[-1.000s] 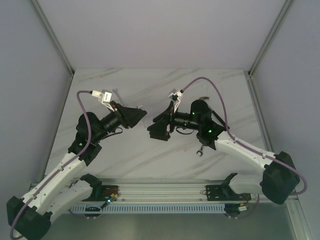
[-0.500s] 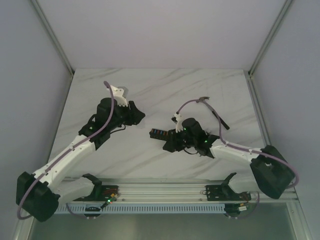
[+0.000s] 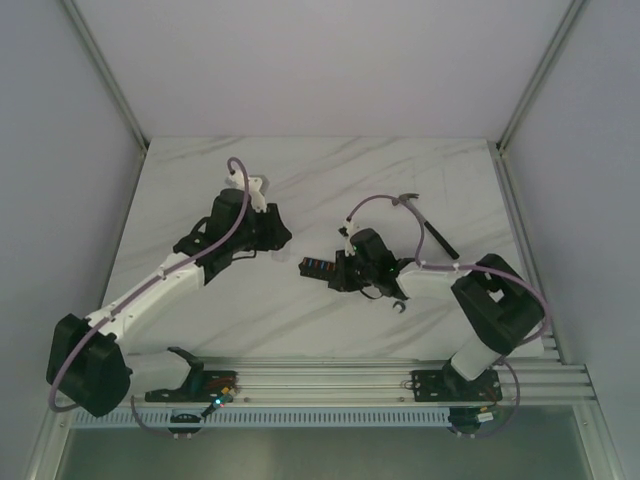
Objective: Snap on the fuse box
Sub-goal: Close the fuse box cover on the fuse box base.
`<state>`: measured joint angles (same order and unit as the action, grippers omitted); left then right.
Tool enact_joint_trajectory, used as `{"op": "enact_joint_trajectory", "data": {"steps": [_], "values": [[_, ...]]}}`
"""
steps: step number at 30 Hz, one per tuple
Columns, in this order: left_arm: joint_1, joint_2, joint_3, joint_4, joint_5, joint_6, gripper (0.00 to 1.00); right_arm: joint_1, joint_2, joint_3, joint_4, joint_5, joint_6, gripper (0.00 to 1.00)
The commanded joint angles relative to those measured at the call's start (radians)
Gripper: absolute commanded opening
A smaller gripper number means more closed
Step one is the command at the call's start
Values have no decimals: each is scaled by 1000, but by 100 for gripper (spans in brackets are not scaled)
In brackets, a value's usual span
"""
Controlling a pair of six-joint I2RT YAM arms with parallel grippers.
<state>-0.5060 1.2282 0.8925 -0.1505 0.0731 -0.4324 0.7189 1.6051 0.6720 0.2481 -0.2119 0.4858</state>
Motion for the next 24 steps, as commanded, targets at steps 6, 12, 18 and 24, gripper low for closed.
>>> {"op": "enact_joint_trajectory", "data": {"steps": [6,12,18,24], "values": [[-3,58,72,-77,-6,7,35,-112,123,147,-11,68,-108,24],[-4,92,101,-110,0,-14,35,-144,241,286,-36,45,-182,28],[-16,153,134,-156,-9,-19,34,-144,374,426,-32,-35,-202,33],[-52,249,201,-194,-29,-12,34,-143,373,449,-2,-77,-201,40]]}}
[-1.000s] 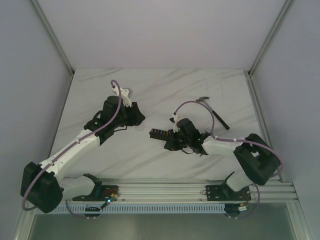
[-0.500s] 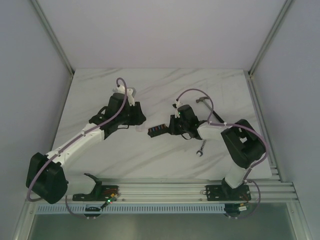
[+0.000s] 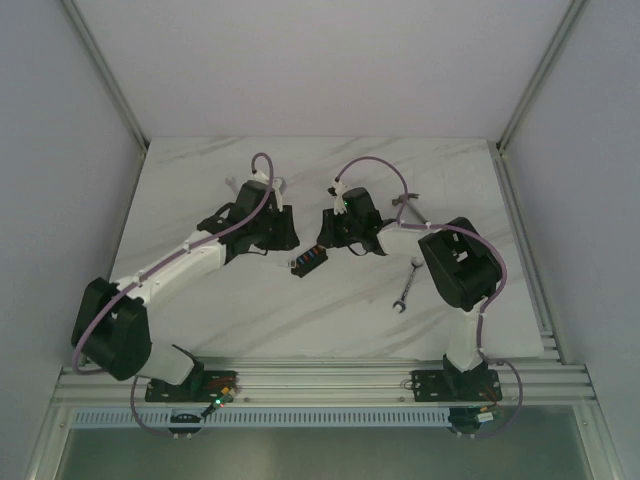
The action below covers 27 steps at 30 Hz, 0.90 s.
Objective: Snap on the fuse box
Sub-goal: Close the fuse box cover on the fuse box base.
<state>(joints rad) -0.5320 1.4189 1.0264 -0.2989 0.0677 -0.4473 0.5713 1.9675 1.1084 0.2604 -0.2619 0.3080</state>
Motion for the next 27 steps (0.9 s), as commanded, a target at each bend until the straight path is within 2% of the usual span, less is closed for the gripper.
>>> {"op": "enact_joint_trajectory", "data": {"steps": [1,5,11,15,16,21,27], "values": [[-38,75,84,-59,-35,12,34,3,-4,6,-19,0,-27,40],[-88,170,183,-142,-89,68,34,-36,-103,-81,-18,98,-15,50],[-149,329,317,-244,-155,192,35,-152,-303,-288,-9,118,30,58],[-152,398,379,-288,-116,292,37,-177,-435,-399,-14,147,39,66],[-152,413,394,-304,-119,314,37,-179,-474,-422,-14,151,43,71],[-151,452,443,-331,-96,408,37,-183,-576,-489,-25,160,41,78],[-153,496,478,-337,-63,487,38,-185,-609,-508,-32,146,36,81]]}}
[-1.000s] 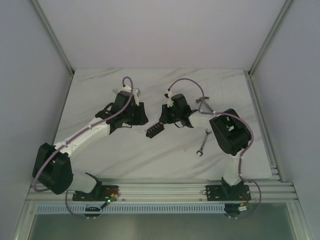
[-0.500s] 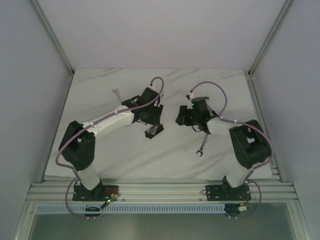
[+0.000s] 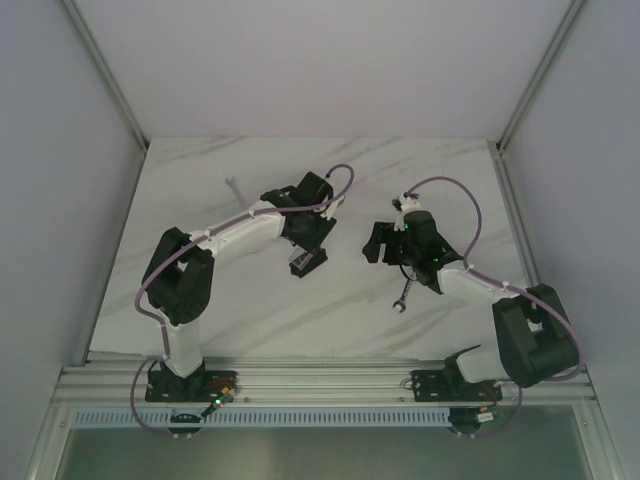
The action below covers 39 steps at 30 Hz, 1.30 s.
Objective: Snap on the fuse box
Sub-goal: Close the fuse box cover on the fuse box base.
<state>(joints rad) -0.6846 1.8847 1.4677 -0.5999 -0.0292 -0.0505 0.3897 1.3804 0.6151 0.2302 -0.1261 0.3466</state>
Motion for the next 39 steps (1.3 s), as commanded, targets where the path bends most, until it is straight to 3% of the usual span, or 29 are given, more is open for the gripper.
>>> {"op": "enact_joint_trajectory", "data": {"steps": [1,16,28,39], "values": [[-2,38,41,-39,42,99,38,-3,-24,-17,-2,8,-2,81],[-19,151,82,-58,43,188,43,-3,-34,-37,5,-13,4,83],[-35,129,44,-59,36,181,52,-3,-34,-46,17,-50,12,84],[-30,16,-65,24,21,134,71,-4,-39,-61,33,-82,29,85]]}}
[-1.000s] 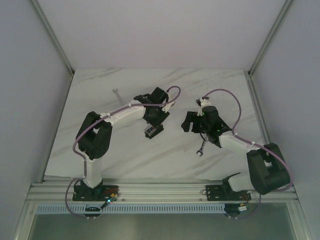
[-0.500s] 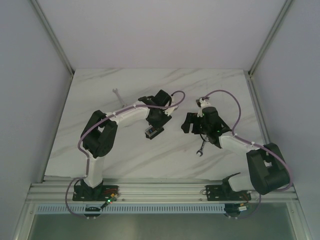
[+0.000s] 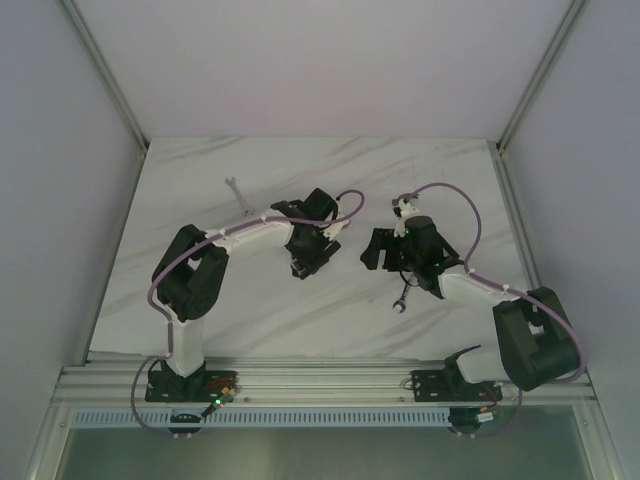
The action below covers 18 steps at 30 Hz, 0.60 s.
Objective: Snap on the fuse box
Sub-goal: Close the fuse box cover on the fuse box base.
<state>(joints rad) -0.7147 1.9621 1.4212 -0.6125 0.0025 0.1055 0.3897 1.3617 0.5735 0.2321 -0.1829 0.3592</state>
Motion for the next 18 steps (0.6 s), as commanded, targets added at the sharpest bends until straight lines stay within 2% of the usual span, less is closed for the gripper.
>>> {"op": "enact_joint_trajectory", "data": {"steps": [1,18], "values": [[4,-69,-24,41,-9,-25,72,-3,-21,-20,32,-25,18,85],[75,-131,-96,96,56,-70,65,-3,-24,-20,41,-55,29,86]]}}
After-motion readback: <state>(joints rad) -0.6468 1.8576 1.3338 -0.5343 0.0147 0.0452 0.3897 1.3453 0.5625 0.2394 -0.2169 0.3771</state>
